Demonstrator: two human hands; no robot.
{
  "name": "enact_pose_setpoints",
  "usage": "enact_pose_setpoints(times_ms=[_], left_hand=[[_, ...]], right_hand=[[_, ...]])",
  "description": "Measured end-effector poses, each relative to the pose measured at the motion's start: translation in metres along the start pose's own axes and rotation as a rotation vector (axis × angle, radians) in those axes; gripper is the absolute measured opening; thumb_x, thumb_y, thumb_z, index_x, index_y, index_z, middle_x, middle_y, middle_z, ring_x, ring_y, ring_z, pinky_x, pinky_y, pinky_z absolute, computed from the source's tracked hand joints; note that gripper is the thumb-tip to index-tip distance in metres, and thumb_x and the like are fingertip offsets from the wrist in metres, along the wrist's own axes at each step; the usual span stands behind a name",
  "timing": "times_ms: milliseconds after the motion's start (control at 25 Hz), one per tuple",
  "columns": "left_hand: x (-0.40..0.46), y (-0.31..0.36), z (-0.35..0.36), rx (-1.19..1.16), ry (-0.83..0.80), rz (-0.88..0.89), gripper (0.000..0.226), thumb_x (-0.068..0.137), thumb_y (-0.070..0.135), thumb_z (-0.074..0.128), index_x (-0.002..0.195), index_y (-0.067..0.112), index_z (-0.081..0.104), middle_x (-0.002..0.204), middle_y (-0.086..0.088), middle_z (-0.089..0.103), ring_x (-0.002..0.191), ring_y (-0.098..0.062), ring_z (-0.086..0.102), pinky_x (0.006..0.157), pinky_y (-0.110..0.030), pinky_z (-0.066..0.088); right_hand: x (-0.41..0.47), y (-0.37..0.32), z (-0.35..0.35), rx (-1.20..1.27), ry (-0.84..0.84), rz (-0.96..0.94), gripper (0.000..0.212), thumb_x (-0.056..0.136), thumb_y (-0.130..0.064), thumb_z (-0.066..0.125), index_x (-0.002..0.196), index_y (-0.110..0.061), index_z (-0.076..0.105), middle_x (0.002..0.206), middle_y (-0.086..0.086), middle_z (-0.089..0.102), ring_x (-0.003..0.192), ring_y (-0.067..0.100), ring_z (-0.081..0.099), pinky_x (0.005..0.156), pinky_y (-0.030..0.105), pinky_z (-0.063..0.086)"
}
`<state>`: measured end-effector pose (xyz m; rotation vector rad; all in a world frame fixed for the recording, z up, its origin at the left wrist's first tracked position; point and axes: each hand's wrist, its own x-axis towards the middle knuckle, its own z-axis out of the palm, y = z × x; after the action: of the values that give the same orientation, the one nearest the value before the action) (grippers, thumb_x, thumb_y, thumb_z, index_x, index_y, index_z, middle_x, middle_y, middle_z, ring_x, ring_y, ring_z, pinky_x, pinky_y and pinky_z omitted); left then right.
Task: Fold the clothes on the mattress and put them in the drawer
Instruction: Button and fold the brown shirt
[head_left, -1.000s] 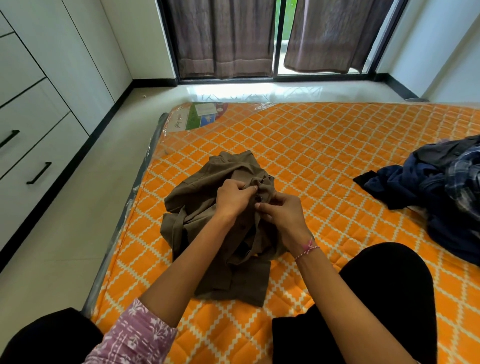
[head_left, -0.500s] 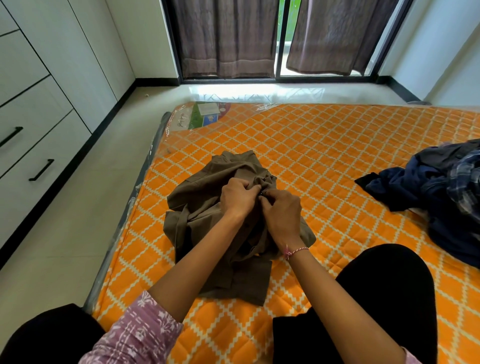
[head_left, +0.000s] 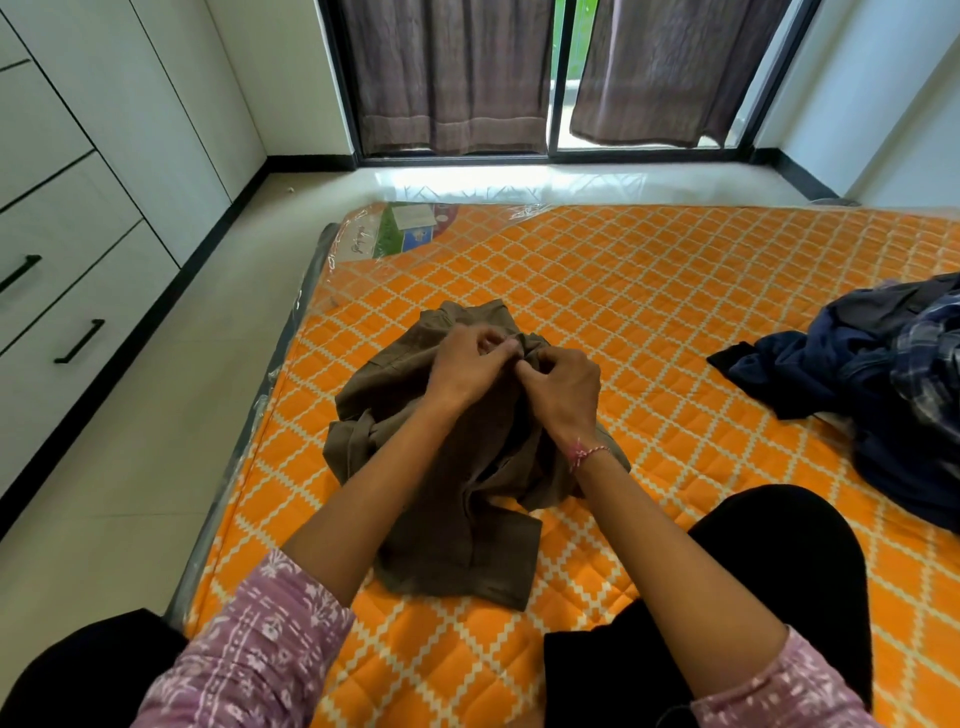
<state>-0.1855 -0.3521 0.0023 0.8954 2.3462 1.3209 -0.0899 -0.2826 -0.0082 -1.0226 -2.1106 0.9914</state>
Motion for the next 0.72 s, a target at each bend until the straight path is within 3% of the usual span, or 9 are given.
enact_pose_setpoints(times_ms=[80,120,200,280,360,440,520,600,720], left_hand=[[-0.022,-0.004,0.000,0.122,0.355,0.152,0.014,0.092,0.025,0.060,0.090,0.010,0.062,0.089,-0.004,0.058,0.076,-0.012,0.055,0.067,-0.023,0.044],[-0.033,-0.009,0.005,0.166,0.377,0.177,0.014,0.091,0.025,0.061,0.088,0.012,0.062,0.084,-0.002,0.060,0.072,-0.011,0.056,0.064,-0.023,0.046],[-0.048,-0.025,0.020,0.247,0.231,0.064,0.018,0.089,0.031,0.064,0.096,0.014,0.065,0.087,-0.001,0.065,0.080,-0.013,0.062,0.070,-0.025,0.050],[-0.045,-0.041,0.033,0.318,0.126,-0.091,0.038,0.087,0.036,0.065,0.117,0.012,0.059,0.111,-0.006,0.061,0.104,-0.020,0.059,0.085,-0.031,0.050],[-0.032,-0.047,0.040,0.339,0.038,-0.099,0.056,0.086,0.037,0.066,0.132,0.011,0.048,0.129,-0.011,0.050,0.122,-0.026,0.047,0.099,-0.037,0.044],[-0.017,-0.042,0.046,0.272,-0.029,-0.040,0.061,0.086,0.033,0.067,0.137,0.011,0.042,0.135,-0.011,0.046,0.127,-0.026,0.042,0.105,-0.038,0.041],[-0.002,-0.034,0.047,0.146,-0.058,0.011,0.052,0.085,0.024,0.067,0.131,0.010,0.049,0.129,-0.010,0.054,0.121,-0.024,0.050,0.101,-0.037,0.044],[0.010,-0.024,0.040,0.057,-0.117,0.006,0.033,0.086,0.011,0.063,0.119,0.007,0.058,0.115,-0.009,0.063,0.107,-0.022,0.059,0.091,-0.031,0.047],[0.010,-0.024,0.034,0.026,-0.110,-0.015,0.010,0.083,0.004,0.061,0.093,0.005,0.062,0.087,-0.009,0.063,0.083,-0.021,0.060,0.077,-0.034,0.048]], right_hand=[[0.012,-0.001,-0.004,0.049,0.004,0.030,0.033,0.080,-0.009,0.063,0.050,-0.007,0.050,0.048,0.009,0.042,0.047,0.017,0.037,0.042,0.020,0.022],[0.019,-0.002,-0.005,0.062,0.000,0.033,0.035,0.079,-0.007,0.063,0.048,-0.009,0.046,0.045,0.007,0.038,0.046,0.016,0.034,0.042,0.019,0.022],[0.028,-0.004,-0.008,0.058,-0.017,0.028,0.036,0.080,-0.006,0.064,0.048,-0.006,0.048,0.044,0.004,0.036,0.045,0.015,0.033,0.041,0.018,0.024],[0.034,-0.004,-0.009,0.069,-0.041,0.051,0.028,0.081,-0.008,0.065,0.056,0.002,0.060,0.049,0.007,0.045,0.049,0.016,0.040,0.042,0.017,0.024],[0.042,-0.003,-0.007,0.143,-0.085,0.137,0.023,0.083,-0.012,0.065,0.068,0.004,0.067,0.059,0.008,0.054,0.054,0.017,0.048,0.048,0.018,0.033],[0.053,-0.001,-0.008,0.319,-0.156,0.262,0.025,0.087,-0.015,0.063,0.074,0.005,0.066,0.066,0.012,0.056,0.061,0.024,0.051,0.056,0.030,0.040],[0.065,-0.003,-0.013,0.508,-0.249,0.344,0.021,0.094,-0.015,0.055,0.081,-0.001,0.064,0.071,0.013,0.058,0.067,0.027,0.054,0.062,0.036,0.045],[0.071,-0.003,-0.017,0.592,-0.335,0.365,0.022,0.099,-0.014,0.046,0.101,0.000,0.062,0.084,0.011,0.062,0.075,0.024,0.060,0.069,0.035,0.052],[0.061,0.011,-0.022,0.514,-0.458,0.322,0.029,0.095,-0.023,0.056,0.117,-0.003,0.058,0.086,0.008,0.064,0.071,0.018,0.062,0.055,0.028,0.052]])
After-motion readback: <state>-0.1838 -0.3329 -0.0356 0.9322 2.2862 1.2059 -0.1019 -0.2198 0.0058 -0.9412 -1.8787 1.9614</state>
